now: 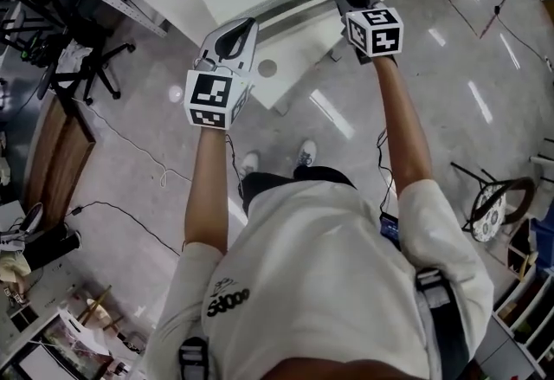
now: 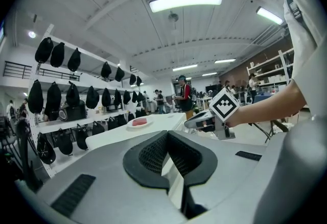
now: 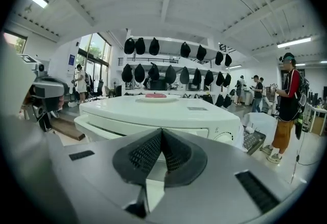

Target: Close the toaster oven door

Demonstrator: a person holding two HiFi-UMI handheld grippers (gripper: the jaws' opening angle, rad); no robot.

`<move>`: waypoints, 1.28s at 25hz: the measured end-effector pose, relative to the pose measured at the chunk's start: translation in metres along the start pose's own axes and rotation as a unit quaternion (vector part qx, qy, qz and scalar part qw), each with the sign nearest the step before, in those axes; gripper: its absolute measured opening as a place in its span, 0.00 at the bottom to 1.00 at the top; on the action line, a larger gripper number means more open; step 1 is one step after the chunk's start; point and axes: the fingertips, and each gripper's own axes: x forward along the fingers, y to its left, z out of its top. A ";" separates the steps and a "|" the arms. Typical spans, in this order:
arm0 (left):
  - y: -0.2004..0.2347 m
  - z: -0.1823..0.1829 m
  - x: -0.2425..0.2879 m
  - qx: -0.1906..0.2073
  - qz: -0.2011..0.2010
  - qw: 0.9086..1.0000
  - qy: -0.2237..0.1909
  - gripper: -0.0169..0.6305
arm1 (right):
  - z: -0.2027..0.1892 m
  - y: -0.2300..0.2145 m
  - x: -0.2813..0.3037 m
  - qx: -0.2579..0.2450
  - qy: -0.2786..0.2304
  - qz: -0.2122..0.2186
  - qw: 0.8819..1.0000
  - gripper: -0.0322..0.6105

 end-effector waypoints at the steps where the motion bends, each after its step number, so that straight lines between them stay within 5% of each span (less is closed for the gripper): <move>1: 0.003 0.000 -0.003 0.000 0.002 1.000 0.000 0.05 | 0.001 0.001 0.001 0.003 0.002 -0.003 1.000 0.06; 7: 0.015 0.002 -0.015 0.000 0.005 1.000 -0.002 0.05 | 0.006 0.008 0.000 -0.029 0.015 -0.022 0.999 0.06; 14: 0.015 0.015 -0.016 -0.003 -0.024 1.000 -0.016 0.05 | 0.037 0.007 -0.044 0.003 -0.011 -0.052 0.999 0.06; 23: -0.017 0.043 0.000 0.015 -0.123 0.992 -0.039 0.05 | 0.059 0.018 -0.146 -0.035 -0.002 -0.151 0.988 0.06; 32: -0.056 0.089 -0.025 0.055 -0.225 0.970 -0.079 0.05 | 0.078 0.061 -0.257 -0.036 0.001 -0.262 0.964 0.06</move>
